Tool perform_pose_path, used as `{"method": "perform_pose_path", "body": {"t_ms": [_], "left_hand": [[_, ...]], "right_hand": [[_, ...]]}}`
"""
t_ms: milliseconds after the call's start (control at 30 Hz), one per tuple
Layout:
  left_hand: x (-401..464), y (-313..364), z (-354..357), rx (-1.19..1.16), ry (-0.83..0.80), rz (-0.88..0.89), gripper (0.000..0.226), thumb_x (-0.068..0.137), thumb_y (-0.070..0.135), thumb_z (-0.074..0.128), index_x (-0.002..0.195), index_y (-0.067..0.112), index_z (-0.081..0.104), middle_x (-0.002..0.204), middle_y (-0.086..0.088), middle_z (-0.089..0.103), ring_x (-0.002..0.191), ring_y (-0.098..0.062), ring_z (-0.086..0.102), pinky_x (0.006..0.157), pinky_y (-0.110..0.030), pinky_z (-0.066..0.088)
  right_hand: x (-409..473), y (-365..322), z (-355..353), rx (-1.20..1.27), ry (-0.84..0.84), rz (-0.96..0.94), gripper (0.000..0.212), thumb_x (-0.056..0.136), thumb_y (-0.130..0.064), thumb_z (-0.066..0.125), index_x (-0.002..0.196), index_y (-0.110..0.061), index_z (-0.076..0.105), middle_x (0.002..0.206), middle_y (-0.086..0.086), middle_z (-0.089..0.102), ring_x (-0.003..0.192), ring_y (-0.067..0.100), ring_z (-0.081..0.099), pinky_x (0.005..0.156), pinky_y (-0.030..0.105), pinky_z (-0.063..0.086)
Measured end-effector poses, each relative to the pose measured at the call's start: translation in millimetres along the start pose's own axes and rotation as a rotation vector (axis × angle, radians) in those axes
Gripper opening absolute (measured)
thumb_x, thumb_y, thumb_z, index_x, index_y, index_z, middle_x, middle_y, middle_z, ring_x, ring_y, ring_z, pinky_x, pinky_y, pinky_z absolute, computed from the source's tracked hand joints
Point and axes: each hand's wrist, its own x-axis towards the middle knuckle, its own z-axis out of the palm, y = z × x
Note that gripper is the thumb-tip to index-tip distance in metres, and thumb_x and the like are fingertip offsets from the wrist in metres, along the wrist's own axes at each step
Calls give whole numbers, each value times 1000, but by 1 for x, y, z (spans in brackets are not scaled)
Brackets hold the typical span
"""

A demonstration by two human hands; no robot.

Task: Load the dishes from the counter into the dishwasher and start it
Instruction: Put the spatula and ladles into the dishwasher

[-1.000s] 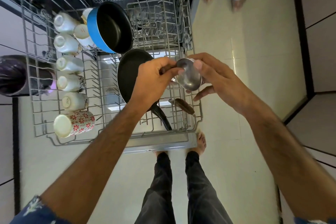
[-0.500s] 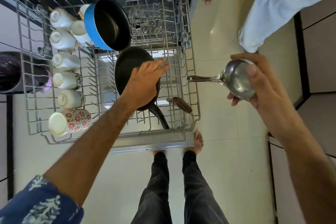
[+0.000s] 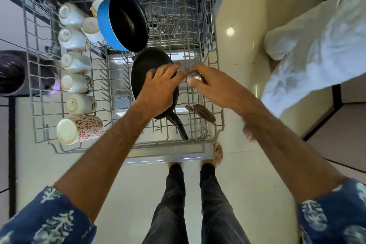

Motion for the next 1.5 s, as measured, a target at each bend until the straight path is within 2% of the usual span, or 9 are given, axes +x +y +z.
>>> {"method": "perform_pose_path", "body": {"t_ms": [167, 400, 733, 833, 933, 1100, 1267, 1400, 1500], "left_hand": [[-1, -2, 6, -1, -30, -6, 92, 84, 1, 59, 157, 35, 14, 161, -3, 25, 147, -28, 23, 115, -56, 23], [-1, 0, 10, 21, -6, -14, 92, 87, 4, 59, 157, 37, 9, 161, -2, 26, 147, -26, 24, 117, -56, 20], [-21, 8, -17, 54, 29, -19, 73, 91, 23, 60, 155, 24, 24, 161, -2, 29, 147, -23, 27, 119, -54, 20], [-48, 6, -43, 8, 37, -58, 68, 96, 31, 55, 156, 22, 23, 163, -2, 25, 150, -24, 22, 121, -53, 15], [-85, 0, -69, -28, 68, -116, 70, 98, 43, 50, 157, 18, 22, 164, -6, 24, 151, -27, 18, 123, -54, 14], [-156, -23, -119, -17, 56, -274, 74, 97, 51, 41, 157, 12, 20, 163, -14, 21, 152, -33, 17, 120, -57, 15], [-226, -60, -179, 74, 82, -427, 76, 96, 54, 30, 156, 8, 23, 163, -18, 21, 151, -37, 19, 119, -58, 17], [-278, -92, -222, 97, 170, -553, 76, 95, 57, 27, 154, 8, 29, 160, -18, 29, 147, -39, 28, 115, -61, 25], [-319, -122, -253, 131, 246, -639, 75, 98, 57, 25, 158, 13, 16, 165, -13, 15, 153, -34, 11, 121, -59, 14]], "right_hand": [[3, 3, 1, -72, 0, 4, 37, 101, -46, 45, 132, -26, 46, 110, -6, 62, 95, 12, 61, 80, 31, 48], [-14, 8, 17, -190, 5, 24, 56, 100, -44, 50, 146, -16, 36, 136, 11, 42, 114, 23, 54, 95, 34, 46], [-40, -18, 1, -336, 116, 62, 70, 95, -38, 61, 151, -13, 27, 140, 14, 44, 121, 31, 50, 99, 41, 44], [-63, -47, -3, -417, 206, 49, 67, 95, -36, 59, 150, -13, 27, 147, 11, 39, 129, 29, 44, 105, 41, 42], [-81, -87, 8, -448, 220, 4, 70, 96, -36, 57, 153, -14, 21, 158, 11, 24, 144, 28, 26, 119, 44, 28], [-87, -162, 24, -567, 196, -168, 75, 94, -43, 58, 154, -10, 27, 159, 15, 27, 146, 34, 27, 118, 51, 27], [-71, -246, 24, -610, 175, -378, 82, 95, -54, 50, 157, -12, 17, 164, 14, 14, 151, 32, 13, 122, 52, 16], [-61, -311, 27, -704, 175, -535, 84, 94, -55, 52, 156, -12, 16, 162, 15, 18, 149, 35, 19, 119, 55, 21], [-54, -369, 38, -748, 170, -627, 83, 92, -51, 57, 155, -11, 22, 161, 15, 23, 147, 36, 24, 117, 55, 25]]}}
